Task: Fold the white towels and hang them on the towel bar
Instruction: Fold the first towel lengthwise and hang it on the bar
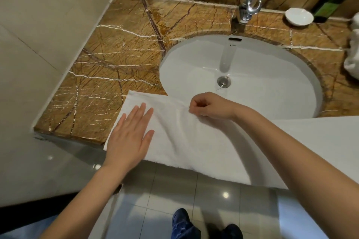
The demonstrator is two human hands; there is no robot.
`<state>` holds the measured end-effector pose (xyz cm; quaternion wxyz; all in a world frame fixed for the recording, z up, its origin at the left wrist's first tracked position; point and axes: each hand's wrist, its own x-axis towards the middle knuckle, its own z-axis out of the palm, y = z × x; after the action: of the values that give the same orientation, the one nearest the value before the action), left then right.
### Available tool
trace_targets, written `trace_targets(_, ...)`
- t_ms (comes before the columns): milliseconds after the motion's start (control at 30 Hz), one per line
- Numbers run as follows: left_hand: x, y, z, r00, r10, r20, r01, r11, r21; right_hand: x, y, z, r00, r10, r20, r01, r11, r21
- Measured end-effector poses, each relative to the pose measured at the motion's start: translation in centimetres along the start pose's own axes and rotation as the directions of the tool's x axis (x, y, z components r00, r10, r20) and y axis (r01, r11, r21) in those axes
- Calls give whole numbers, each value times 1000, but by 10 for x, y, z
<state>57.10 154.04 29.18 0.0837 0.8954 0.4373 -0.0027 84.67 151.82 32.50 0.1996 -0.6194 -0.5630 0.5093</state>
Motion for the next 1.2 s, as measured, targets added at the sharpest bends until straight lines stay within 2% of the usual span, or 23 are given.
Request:
trace_targets(100, 0, -2, 0, 1000, -16, -23, 16, 1000, -12, 1, 6, -4, 972, -74, -225, 70, 997, -24)
trace_targets(167, 0, -3, 1, 999, -27, -32, 26, 1000, -17, 2, 12, -2, 942, -80, -327, 11, 978, -209)
trace_targets(233, 0, -5, 0, 999, -26, -27, 25, 1000, -15, 3, 20, 7, 953, -30, -302, -100, 908, -406)
trace_targets(267, -1, -5, 0, 999, -23, -23, 22, 1000, -15, 5, 24, 13, 961, 13, -277, -133, 898, -420)
trace_targets(333, -2, -8, -1, 1000, -14, -26, 13, 1000, -15, 5, 29, 16, 962, 70, -264, -147, 946, -287)
trace_targets(400, -1, -9, -4, 999, -15, -40, 14, 1000, -20, 1, 32, 8, 953, 106, -284, -128, 990, -62)
trace_targets(500, 13, -8, -13, 993, -36, -117, 28, 997, -66, -13, 35, -6, 959, 155, -236, -106, 973, 206)
trace_targets(600, 42, 0, -23, 980, 2, -200, -24, 994, -109, -20, 40, -9, 973, 158, -168, -102, 948, 302)
trace_targets(667, 60, 6, -26, 981, 74, -177, -96, 989, -116, -20, 39, -8, 974, 181, -137, -125, 931, 344)
trace_targets(767, 79, 11, -26, 986, 120, -114, -138, 976, -168, -19, 38, -7, 978, 136, -156, -99, 969, 227)
trace_targets(900, 87, 8, -24, 982, 108, -154, -145, 956, -254, -20, 40, 3, 966, 16, -258, 2, 998, 70)
trace_targets(1100, 95, -3, -26, 985, 165, -57, -174, 930, -324, -27, 44, 13, 905, -120, -408, 58, 985, -161)
trace_targets(1200, 100, -4, -28, 984, 164, -72, -178, 935, -307, -28, 42, 17, 885, -149, -440, 50, 972, -229)
